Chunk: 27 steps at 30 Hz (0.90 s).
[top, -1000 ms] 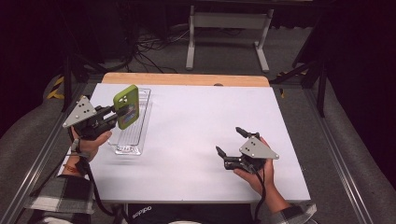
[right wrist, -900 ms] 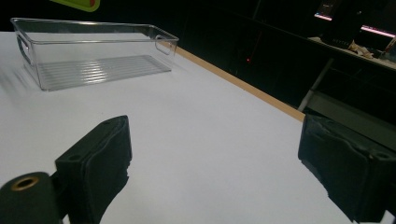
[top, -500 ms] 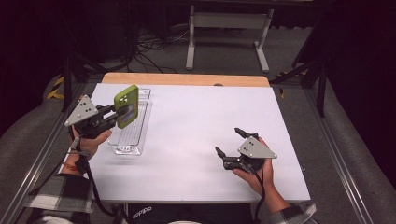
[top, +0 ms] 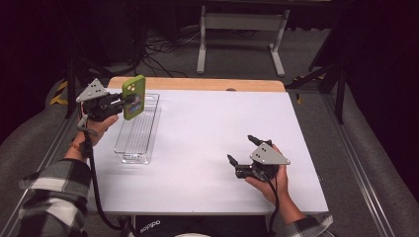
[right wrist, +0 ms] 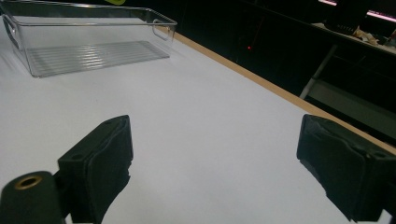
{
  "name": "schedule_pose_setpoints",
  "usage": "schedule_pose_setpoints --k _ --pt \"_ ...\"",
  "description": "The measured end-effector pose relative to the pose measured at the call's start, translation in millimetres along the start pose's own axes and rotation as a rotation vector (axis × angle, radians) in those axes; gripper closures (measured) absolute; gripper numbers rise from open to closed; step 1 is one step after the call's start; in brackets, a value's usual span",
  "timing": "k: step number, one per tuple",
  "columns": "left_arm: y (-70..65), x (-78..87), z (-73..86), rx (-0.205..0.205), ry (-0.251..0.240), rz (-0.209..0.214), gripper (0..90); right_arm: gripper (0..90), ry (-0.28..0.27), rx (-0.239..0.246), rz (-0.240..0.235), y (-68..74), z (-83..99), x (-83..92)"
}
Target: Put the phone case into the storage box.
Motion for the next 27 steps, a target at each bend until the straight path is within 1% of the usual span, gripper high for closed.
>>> schedule_pose_setpoints --k 1,3,5,6,7,8,11,13,14,15,16,18,22,25,26,27 --pt "0.0 0.0 0.0 0.0 0.0 0.0 77.3 11.6 0.0 0.0 0.0 0.0 0.0 0.0" --pt "5.4 -12.1 2.7 0.008 0.016 0.01 77.3 11.6 0.008 -0.001 -0.003 -0.2 1.8 -0.4" --pt "8.9 -25.0 6.4 0.004 0.042 0.029 77.3 11.9 0.022 0.0 -0.015 0.0 4.3 -1.6" --pt "9.9 -29.0 7.8 0.0 0.054 0.029 77.2 11.9 0.03 0.003 -0.018 0.1 5.4 -2.1" --pt "9.9 -29.0 7.8 0.0 0.054 0.029 77.3 11.9 0.033 0.004 -0.02 0.3 6.0 -2.5" --pt "13.4 -37.5 10.2 -0.002 0.072 0.026 77.3 11.9 0.033 0.004 -0.02 0.3 6.0 -2.5" --pt "20.3 -48.7 12.5 -0.001 0.08 0.038 77.2 12.0 0.049 0.003 -0.029 2.1 8.9 -3.1" --pt "23.0 -52.5 14.0 -0.006 0.089 0.046 77.3 11.9 0.063 0.018 -0.021 3.1 11.0 -4.0" --pt "26.5 -56.8 16.1 0.008 0.09 0.054 77.2 11.8 0.083 0.03 -0.024 4.1 13.9 -5.1" --pt "28.5 -60.2 18.0 0.005 0.098 0.058 77.3 11.8 0.093 0.032 -0.027 4.4 15.5 -5.5" --pt "29.2 -63.0 19.4 0.011 0.101 0.059 77.3 11.8 0.103 0.034 -0.028 4.4 18.2 -6.3" --pt "30.3 -65.8 20.6 0.003 0.106 0.055 77.3 11.8 0.112 0.033 -0.028 4.3 20.3 -6.6" --pt "31.3 -78.5 27.5 -0.013 0.137 0.032 77.3 11.9 0.134 0.032 -0.037 5.9 25.0 -7.6" --pt "32.3 -85.3 32.5 -0.023 0.156 0.016 77.2 12.2 0.166 0.048 -0.026 6.4 28.7 -8.6" --pt "31.7 -86.4 34.1 -0.016 0.165 0.014 77.2 12.2 0.171 0.049 -0.027 6.5 29.5 -8.6" --pt "32.9 -88.9 35.8 -0.025 0.169 0.001 77.2 12.2 0.172 0.048 -0.026 6.5 30.0 -8.8"
Point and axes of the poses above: each handheld gripper's, and its own axes: x roughly backward along the jaws, z roughly out of its underside, y roughly to its left, the point moved 7 cm from there along -x, roughly forward along the jaws, and after that the axes turned 5 degrees about -z, right-handed, at the moved point
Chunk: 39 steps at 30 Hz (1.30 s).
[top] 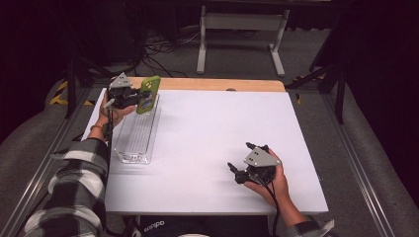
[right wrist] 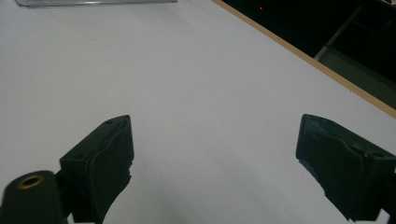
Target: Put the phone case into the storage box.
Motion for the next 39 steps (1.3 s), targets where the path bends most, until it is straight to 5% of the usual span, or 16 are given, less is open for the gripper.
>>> schedule_pose_setpoints --k 22,39 --pt "4.5 -9.5 6.3 -0.071 0.048 -0.079 76.4 13.0 0.039 0.03 -0.019 4.5 0.4 -5.8" --pt "21.0 -1.1 17.1 -0.157 0.159 -0.173 60.4 13.2 0.044 0.065 -0.042 13.0 -2.5 -5.6"
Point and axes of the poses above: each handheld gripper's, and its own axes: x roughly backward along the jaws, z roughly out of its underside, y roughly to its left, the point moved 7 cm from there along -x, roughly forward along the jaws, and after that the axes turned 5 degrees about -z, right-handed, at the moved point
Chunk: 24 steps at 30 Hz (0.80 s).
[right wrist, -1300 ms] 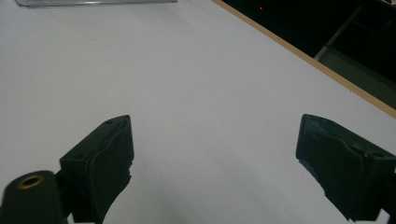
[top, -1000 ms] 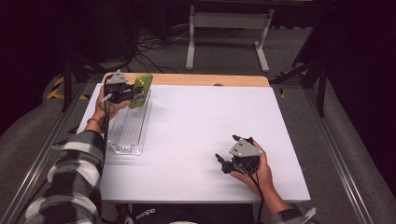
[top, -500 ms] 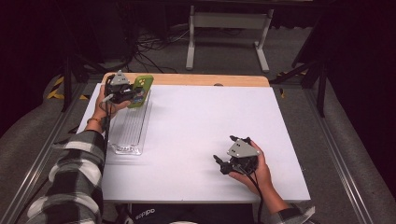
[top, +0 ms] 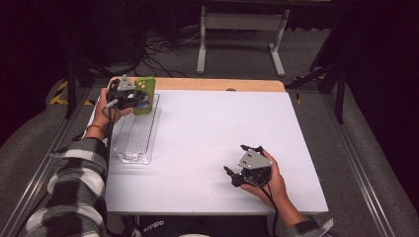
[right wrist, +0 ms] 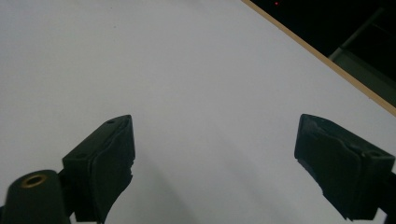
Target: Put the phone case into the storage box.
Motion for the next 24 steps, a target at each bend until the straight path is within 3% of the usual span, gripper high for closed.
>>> schedule_pose_setpoints --k 5,16,18,22,24 --pt "5.2 4.7 7.2 -0.015 0.042 -0.019 56.2 13.3 -0.001 -0.001 -0.003 0.0 0.1 0.2" --pt "8.0 9.5 10.6 -0.046 0.072 -0.041 54.7 13.3 -0.005 0.001 -0.019 3.6 -2.7 1.6" --pt "10.8 9.6 11.8 -0.071 0.09 -0.085 58.8 13.3 -0.006 -0.001 -0.018 3.5 -2.7 2.1" --pt "9.6 8.1 12.7 -0.011 0.065 -0.06 61.7 13.5 -0.011 -0.005 -0.024 3.3 -3.0 1.8" --pt "7.5 4.2 11.9 -0.013 0.072 -0.078 62.1 13.5 -0.009 -0.008 -0.023 3.0 -3.1 1.2"
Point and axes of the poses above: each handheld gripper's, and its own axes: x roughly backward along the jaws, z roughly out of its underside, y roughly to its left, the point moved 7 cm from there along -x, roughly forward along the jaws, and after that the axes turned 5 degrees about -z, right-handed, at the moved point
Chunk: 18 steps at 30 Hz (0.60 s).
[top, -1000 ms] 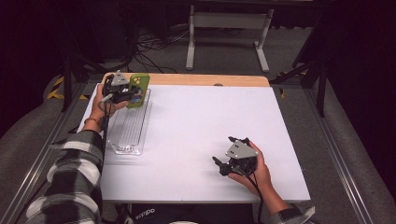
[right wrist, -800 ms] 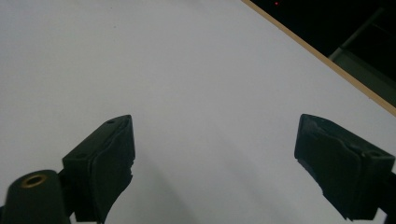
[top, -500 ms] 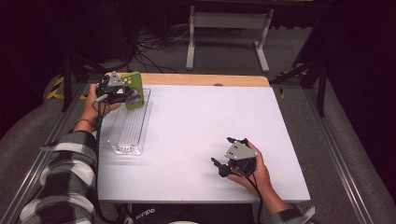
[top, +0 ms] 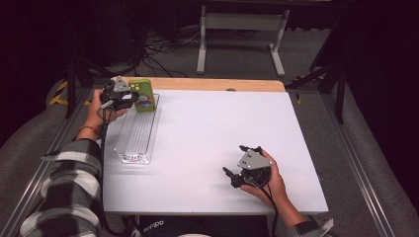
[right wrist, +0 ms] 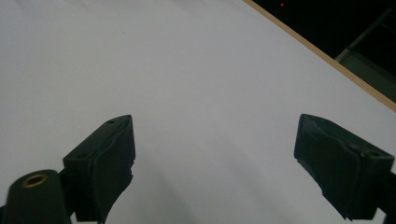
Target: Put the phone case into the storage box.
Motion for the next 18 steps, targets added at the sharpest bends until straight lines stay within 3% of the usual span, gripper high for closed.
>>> schedule_pose_setpoints --k 3,4,5,7,11,12,17,18 --pt "-4.0 -4.2 -3.0 0.005 0.001 -0.008 64.0 13.5 0.007 0.007 -0.003 1.8 -0.5 -0.7" --pt "-6.0 -4.8 -3.8 0.037 -0.012 0.007 63.8 13.5 0.01 0.008 -0.003 1.9 -0.2 -0.8" --pt "-6.0 -4.8 -3.8 0.037 -0.012 0.007 62.7 13.5 0.01 0.008 -0.003 1.9 -0.2 -0.8" --pt "-5.1 -6.5 -5.1 0.076 -0.027 0.017 61.7 13.5 0.013 -0.003 -0.011 1.6 0.7 -1.2" --pt "-5.0 -3.4 -12.4 0.204 -0.1 0.061 62.1 13.5 0.003 -0.023 -0.024 0.7 0.3 -0.5" --pt "-5.0 -3.4 -12.4 0.204 -0.1 0.061 62.6 13.5 0.003 -0.023 -0.024 0.7 0.3 -0.5" --pt "4.3 0.4 -19.2 0.257 -0.119 0.028 63.4 13.5 0.008 -0.026 -0.024 0.5 1.1 -1.8" --pt "6.0 -0.6 -19.6 0.255 -0.109 -0.003 63.6 13.5 0.014 -0.026 -0.028 1.5 1.6 -2.5"
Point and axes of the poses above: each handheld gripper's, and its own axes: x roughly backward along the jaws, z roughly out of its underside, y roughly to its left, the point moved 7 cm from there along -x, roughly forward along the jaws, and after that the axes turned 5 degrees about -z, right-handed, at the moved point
